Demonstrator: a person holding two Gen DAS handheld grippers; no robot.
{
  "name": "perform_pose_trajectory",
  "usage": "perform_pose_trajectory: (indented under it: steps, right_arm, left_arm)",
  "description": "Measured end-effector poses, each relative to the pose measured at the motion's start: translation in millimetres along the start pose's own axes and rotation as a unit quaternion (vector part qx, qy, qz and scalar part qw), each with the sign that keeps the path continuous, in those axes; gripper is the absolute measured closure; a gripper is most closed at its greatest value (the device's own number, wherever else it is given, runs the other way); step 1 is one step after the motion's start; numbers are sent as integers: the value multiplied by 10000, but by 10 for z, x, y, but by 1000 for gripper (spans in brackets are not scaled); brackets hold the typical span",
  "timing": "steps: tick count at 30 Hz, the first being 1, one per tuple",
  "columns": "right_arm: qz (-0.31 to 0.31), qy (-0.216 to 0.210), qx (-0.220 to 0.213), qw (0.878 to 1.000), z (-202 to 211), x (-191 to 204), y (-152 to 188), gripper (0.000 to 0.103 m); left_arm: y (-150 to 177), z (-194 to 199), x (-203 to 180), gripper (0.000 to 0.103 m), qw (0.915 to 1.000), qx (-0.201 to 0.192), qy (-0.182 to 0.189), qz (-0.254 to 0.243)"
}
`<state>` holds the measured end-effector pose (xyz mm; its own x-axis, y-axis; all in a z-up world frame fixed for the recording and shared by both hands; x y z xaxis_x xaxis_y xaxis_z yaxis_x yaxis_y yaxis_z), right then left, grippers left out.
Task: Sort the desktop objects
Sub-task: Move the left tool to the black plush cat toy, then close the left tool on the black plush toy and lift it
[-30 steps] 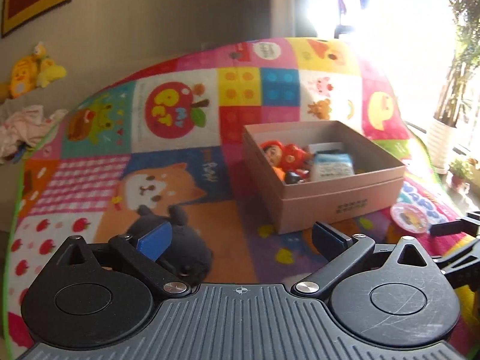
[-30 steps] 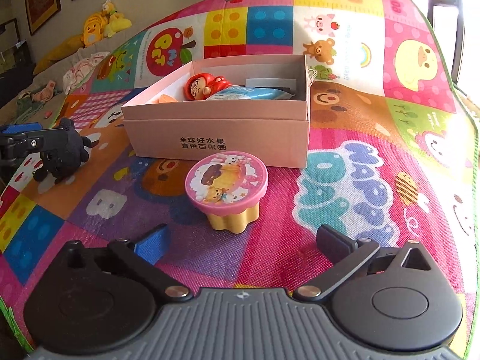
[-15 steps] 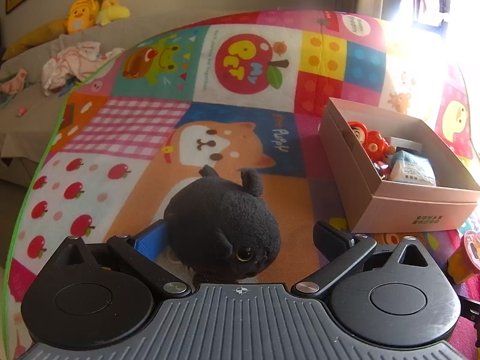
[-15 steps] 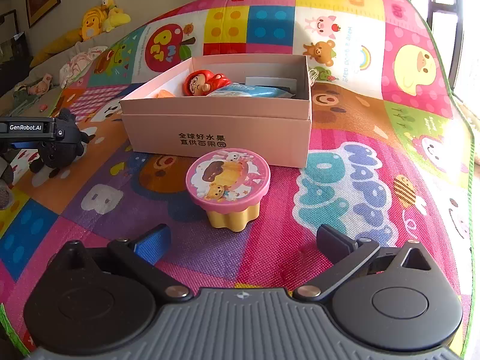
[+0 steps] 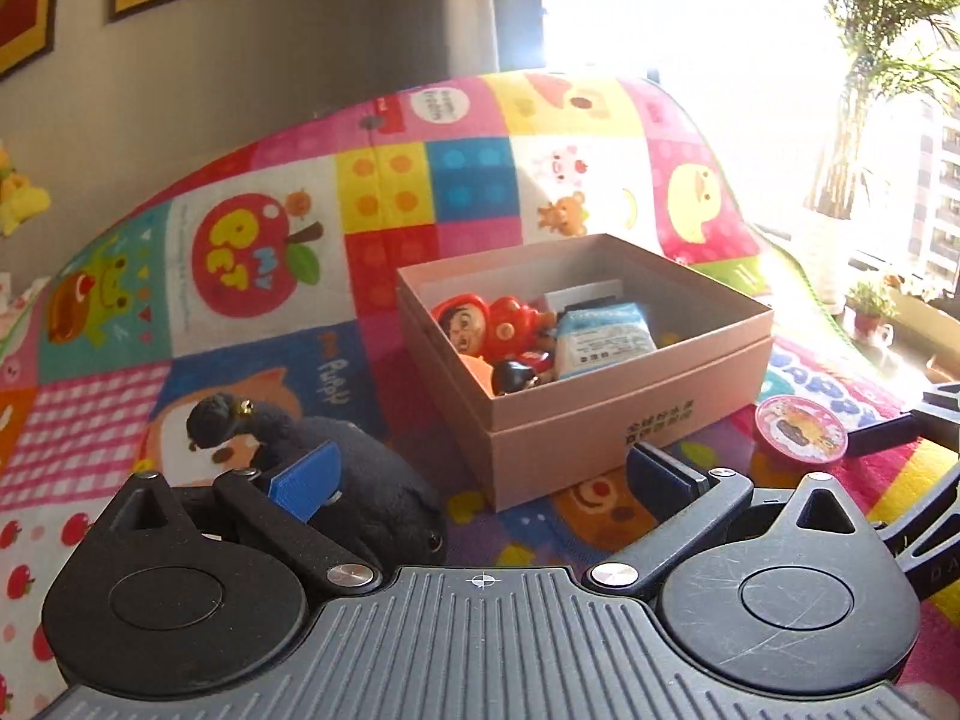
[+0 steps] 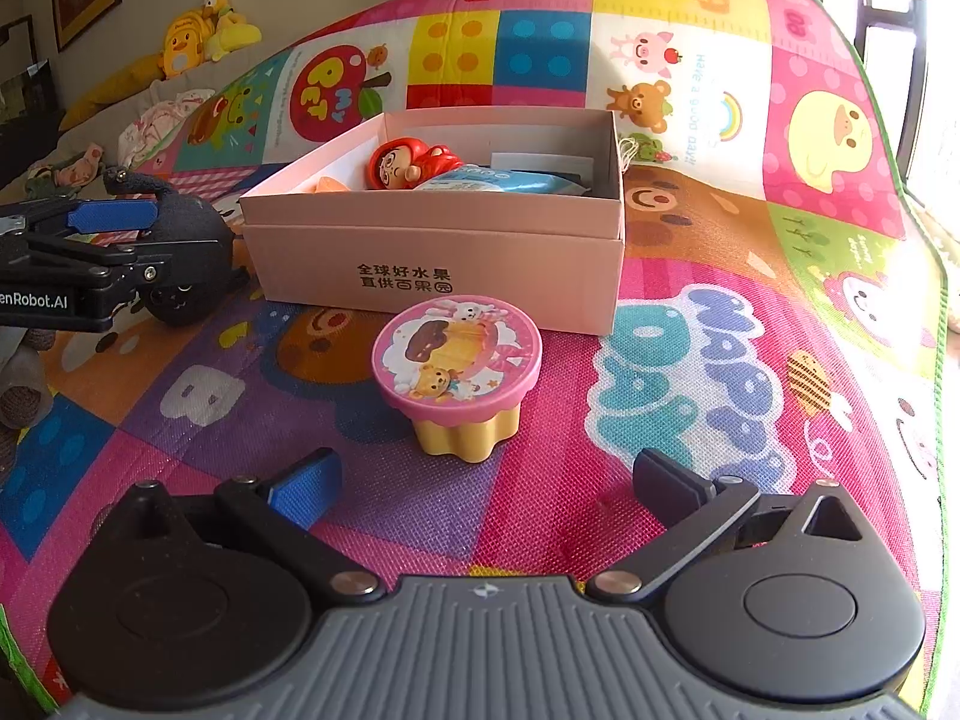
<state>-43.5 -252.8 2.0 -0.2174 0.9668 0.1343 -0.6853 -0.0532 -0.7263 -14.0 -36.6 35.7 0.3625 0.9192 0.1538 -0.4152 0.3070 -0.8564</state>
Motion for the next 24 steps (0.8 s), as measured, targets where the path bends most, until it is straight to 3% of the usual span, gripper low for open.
perform_pose_trajectory:
  steps: [8, 12, 15, 20, 24]
  right_arm:
    - [9, 9, 1, 10000, -11, 3, 3, 0]
    - [38, 35, 10, 10000, -24, 6, 10, 0]
    - [70, 63, 17, 10000, -26, 15, 14, 0]
    - [109, 100, 28, 9999, -24, 32, 18, 0]
    - [136, 124, 36, 9998, -22, 41, 26, 0]
  left_arm:
    - [-10, 149, 42, 0, 9994, -148, 112, 305]
    - [15, 211, 154, 0, 9969, -130, -575, 524]
    - [65, 29, 268, 0, 9917, 304, -959, 804]
    - [123, -295, 324, 0, 9858, 648, -1023, 1163]
    - [140, -455, 285, 0, 9867, 691, -1088, 992]
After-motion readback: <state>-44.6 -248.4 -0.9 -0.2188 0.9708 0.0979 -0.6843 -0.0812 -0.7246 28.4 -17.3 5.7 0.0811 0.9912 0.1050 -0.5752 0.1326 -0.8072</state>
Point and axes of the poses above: each gripper's, at about its wrist camera, not at the fingertips, and z roughly against the way its jaws point, x to its left, y to its underside, the point moved 3 cm from there along -z, roughly the way its jaws point, and after that the axes turned 5 degrees about -z, right-handed, at the moved point
